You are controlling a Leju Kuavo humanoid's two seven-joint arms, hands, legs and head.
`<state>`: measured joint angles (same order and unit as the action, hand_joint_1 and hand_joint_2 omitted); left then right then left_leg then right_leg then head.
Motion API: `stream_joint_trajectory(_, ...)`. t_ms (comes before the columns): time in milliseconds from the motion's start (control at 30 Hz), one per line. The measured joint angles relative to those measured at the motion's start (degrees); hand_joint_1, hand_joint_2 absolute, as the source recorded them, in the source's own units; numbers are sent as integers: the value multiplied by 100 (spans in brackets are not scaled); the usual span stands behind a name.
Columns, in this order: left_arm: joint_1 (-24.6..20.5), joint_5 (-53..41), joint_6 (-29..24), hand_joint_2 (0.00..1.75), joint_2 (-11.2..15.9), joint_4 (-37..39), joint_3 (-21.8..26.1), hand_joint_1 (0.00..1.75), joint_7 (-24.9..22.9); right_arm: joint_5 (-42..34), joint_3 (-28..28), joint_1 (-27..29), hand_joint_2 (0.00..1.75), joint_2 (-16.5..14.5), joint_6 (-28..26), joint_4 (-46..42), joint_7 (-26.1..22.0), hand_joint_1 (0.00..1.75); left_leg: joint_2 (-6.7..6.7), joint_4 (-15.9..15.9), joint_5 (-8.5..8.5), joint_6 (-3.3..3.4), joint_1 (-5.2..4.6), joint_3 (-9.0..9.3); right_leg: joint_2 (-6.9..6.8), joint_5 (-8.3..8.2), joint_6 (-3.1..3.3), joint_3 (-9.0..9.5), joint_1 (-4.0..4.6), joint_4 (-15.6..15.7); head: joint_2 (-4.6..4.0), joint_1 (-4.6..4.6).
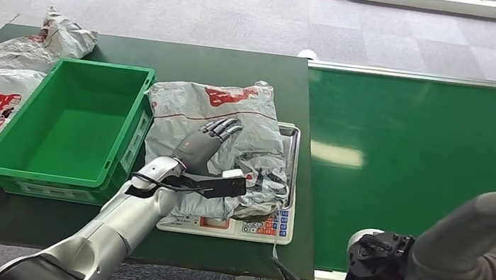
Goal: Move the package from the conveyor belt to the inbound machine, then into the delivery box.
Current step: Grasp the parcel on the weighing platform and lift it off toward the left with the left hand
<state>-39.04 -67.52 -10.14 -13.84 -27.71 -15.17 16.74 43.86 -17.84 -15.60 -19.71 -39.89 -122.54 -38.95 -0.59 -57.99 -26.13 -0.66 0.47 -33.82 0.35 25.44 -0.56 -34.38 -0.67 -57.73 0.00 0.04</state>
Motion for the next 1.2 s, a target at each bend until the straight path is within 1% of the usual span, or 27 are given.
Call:
stream_joint_trajectory(67, -59, -96, 112, 175, -2, 64, -59, 0, -18, 35, 0, 0, 175, 0, 0, 6, 4, 0, -2, 0, 1, 2, 0, 4, -5, 0, 0, 7, 0, 0, 0, 0)
stream_joint_trajectory(100, -97, -148, 213, 175, -2, 103, -98, 5, -12, 50, 0, -1, 175, 0, 0, 12, 6, 0, -5, 0, 2, 2, 0, 8, -8, 0, 0, 12, 0, 0, 0, 0)
stream_joint_trajectory(200, -253, -259, 765, 175, -1, 255, -234, 136, 105, 59, 0, -5, 175, 0, 4, 48, -1, 0, -13, 1, 1, 4, 0, 24, -14, 2, -2, 34, -1, 0, 0, 0)
stream_joint_trajectory(233, -295, -270, 944, 175, 3, 300, -271, 175, 162, 57, 0, -7, 175, 0, 5, 63, -5, 0, -14, 2, 0, 4, 0, 30, -15, 3, -3, 42, -2, 0, 0, -1)
stream_joint_trajectory(300, -339, -259, 1155, 175, 13, 356, -323, 175, 268, 66, 1, -9, 175, 0, 7, 92, -14, 0, -17, 3, -3, 7, 0, 43, -17, 8, -5, 54, -3, 0, 0, -2)
stream_joint_trajectory(367, -354, -234, 1218, 175, 24, 388, -362, 175, 343, 90, 4, -10, 175, 0, 7, 113, -20, 0, -25, 3, -3, 9, 0, 48, -19, 13, -9, 62, -4, 0, 0, -1)
stream_joint_trajectory(900, -402, -129, 1219, 175, 55, 495, -485, 175, 452, 173, 60, -4, 175, 0, 7, 143, -38, 0, -31, 3, -5, 8, 0, 48, -17, 16, -12, 57, -11, 0, 0, 0)
stream_joint_trajectory(967, -401, -131, 1146, 175, 55, 500, -487, 175, 439, 183, 66, -2, 175, 0, 7, 143, -39, 0, -30, 3, -5, 8, 0, 47, -16, 17, -12, 55, -11, 0, 0, 0)
stream_joint_trajectory(1033, -391, -153, 810, 175, 57, 499, -489, 175, 338, 220, 79, 1, 175, 0, 7, 142, -39, 0, -29, 3, -5, 8, 0, 46, -15, 17, -12, 53, -11, 0, 0, 0)
stream_joint_trajectory(1067, -379, -199, 463, 175, 62, 490, -490, 175, 189, 253, 88, 4, 175, 0, 7, 141, -39, 0, -29, 3, -5, 8, 0, 44, -14, 17, -12, 50, -11, 0, 0, 1)
stream_joint_trajectory(1167, -356, -406, -968, 175, 113, 403, -492, 175, -550, 356, 122, 17, 175, 0, 4, 122, -32, 0, -20, 3, -4, 7, 0, 33, -8, 13, -9, 32, -9, 0, 0, 1)
stream_joint_trajectory(1200, -369, -449, -1307, 175, 138, 370, -491, 175, -733, 377, 133, 21, 175, 0, 3, 113, -30, 0, -17, 3, -4, 7, 0, 30, -7, 11, -9, 28, -9, 0, 0, -1)
